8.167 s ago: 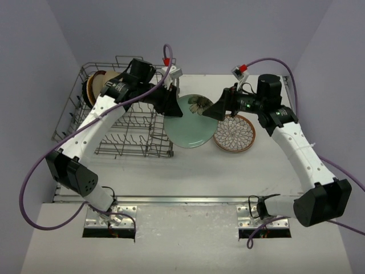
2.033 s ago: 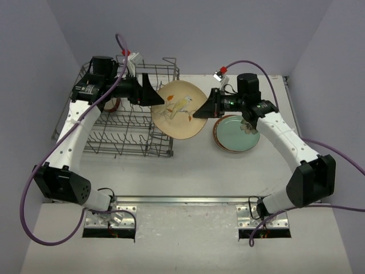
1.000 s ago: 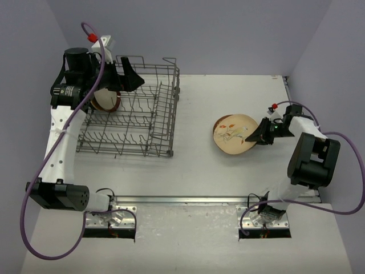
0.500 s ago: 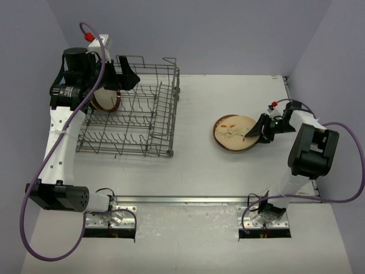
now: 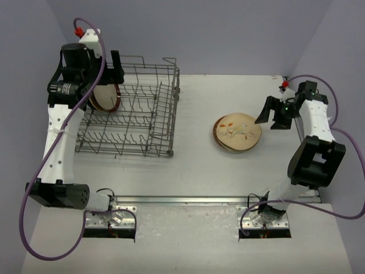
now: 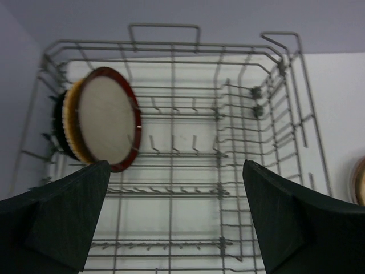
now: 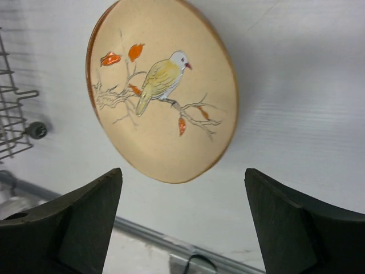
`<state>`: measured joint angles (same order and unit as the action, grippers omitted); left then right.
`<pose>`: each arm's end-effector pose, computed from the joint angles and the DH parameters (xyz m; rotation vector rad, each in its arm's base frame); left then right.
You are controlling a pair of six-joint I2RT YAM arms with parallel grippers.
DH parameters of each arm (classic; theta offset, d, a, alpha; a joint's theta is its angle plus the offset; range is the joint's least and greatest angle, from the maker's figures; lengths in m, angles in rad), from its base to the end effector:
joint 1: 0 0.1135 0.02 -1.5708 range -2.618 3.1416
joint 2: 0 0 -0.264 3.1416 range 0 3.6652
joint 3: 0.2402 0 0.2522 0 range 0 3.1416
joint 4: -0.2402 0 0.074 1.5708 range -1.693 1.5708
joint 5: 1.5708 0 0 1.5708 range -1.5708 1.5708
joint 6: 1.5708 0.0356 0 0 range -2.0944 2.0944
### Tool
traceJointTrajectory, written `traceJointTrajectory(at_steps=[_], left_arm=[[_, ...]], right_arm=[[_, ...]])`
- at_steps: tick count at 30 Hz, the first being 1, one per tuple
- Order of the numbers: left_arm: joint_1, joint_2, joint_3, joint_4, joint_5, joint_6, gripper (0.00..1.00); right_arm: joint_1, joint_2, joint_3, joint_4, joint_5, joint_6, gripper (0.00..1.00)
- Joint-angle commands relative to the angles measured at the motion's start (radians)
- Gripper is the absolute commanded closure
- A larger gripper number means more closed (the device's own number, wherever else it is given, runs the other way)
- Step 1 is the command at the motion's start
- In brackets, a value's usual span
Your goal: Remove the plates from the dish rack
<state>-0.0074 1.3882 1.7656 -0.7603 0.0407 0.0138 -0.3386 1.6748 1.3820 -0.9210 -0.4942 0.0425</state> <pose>0.2793 -0.0035 0.4782 0.0476 1.9529 -0.0355 0.3226 -0.0957 0.2641 0.3848 2.6339 0.5927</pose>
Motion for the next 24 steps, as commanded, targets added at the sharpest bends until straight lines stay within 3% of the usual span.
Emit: traceJointTrajectory(at_steps=[1, 6, 9, 12, 13, 16, 19, 24], left_arm=[[0.001, 0.087, 0.121, -0.036, -0.367, 0.073, 0.0], [0.007, 0.112, 0.1, -0.015, -0.428, 0.108, 0.0], [0.031, 0.174, 0.109, -0.031, -0.44, 0.144, 0.05], [0.1, 0.234, 0.113, -0.034, -0.348, 0.165, 0.28], [0.104, 0.238, 0.115, -0.037, -0.341, 0.167, 0.3], [0.153, 0.3, 0.133, -0.06, -0.232, 0.176, 0.47], [0.167, 0.349, 0.152, -0.074, -0.181, 0.186, 0.57], [0.167, 0.433, 0.209, -0.073, -0.17, 0.207, 0.61]], right_arm=[[-0.002, -0.096, 0.058, 0.047, 0.201, -0.115, 0.11], [-0.002, -0.119, 0.018, 0.093, 0.219, -0.11, 0.11], [0.0, -0.12, -0.034, 0.118, 0.178, -0.087, 0.11], [0.005, -0.139, -0.074, 0.141, 0.13, -0.06, 0.11], [0.009, -0.141, -0.077, 0.143, 0.126, -0.052, 0.11], [0.039, -0.189, -0.121, 0.182, 0.099, -0.05, 0.11], [0.081, -0.227, -0.154, 0.208, 0.115, -0.039, 0.11], [0.14, -0.278, -0.213, 0.244, 0.125, 0.005, 0.11]])
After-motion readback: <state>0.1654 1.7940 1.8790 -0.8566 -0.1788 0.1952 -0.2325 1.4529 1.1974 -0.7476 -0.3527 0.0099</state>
